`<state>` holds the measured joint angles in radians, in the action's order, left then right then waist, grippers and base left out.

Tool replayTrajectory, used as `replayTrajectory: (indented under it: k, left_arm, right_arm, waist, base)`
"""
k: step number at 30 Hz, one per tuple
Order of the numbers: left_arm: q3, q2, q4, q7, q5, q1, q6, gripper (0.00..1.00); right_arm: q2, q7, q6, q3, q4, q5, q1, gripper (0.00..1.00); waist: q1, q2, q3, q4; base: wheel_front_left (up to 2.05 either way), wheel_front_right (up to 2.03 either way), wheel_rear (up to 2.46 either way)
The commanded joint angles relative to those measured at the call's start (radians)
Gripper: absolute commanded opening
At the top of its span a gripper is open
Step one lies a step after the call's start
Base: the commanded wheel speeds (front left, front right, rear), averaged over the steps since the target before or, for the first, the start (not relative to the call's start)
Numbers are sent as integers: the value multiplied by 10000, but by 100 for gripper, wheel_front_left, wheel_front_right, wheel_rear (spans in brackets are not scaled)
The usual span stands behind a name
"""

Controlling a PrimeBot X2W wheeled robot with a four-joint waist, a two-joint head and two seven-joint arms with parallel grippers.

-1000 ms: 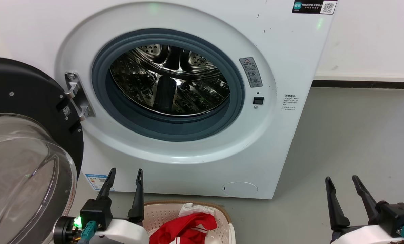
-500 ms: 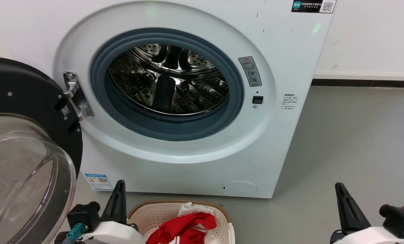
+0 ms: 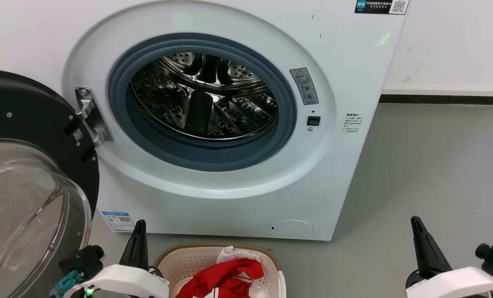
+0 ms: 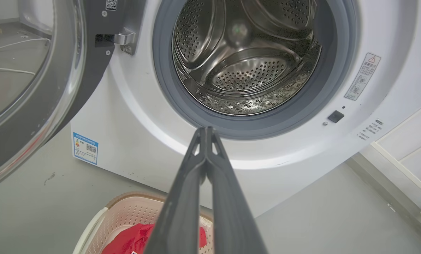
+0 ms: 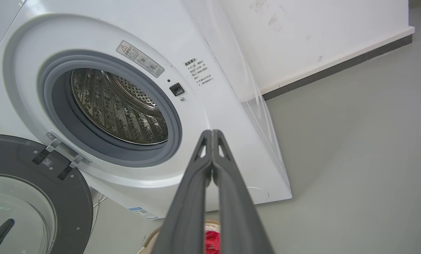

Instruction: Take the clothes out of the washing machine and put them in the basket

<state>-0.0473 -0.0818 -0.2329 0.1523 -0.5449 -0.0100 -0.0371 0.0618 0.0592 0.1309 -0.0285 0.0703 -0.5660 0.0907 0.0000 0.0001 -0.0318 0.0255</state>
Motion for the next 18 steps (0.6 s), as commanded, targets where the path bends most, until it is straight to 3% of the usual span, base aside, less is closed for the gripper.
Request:
replayTrajectory:
  k: [1, 18]
  left_arm:
    - [118, 14, 140, -93, -474, -352, -76, 0]
    - [519, 95, 77, -787, -3215, -551, -319, 0]
  right_arm:
    - [95, -60, 1, -13, -38, -510, -334, 0]
    - [163, -383, 0, -83, 427, -3320, -798, 0]
  waist:
    - [0, -1, 7, -5]
    - [0, -1, 72, -52]
  base:
    - [0, 0, 0]
    - [0, 0, 0]
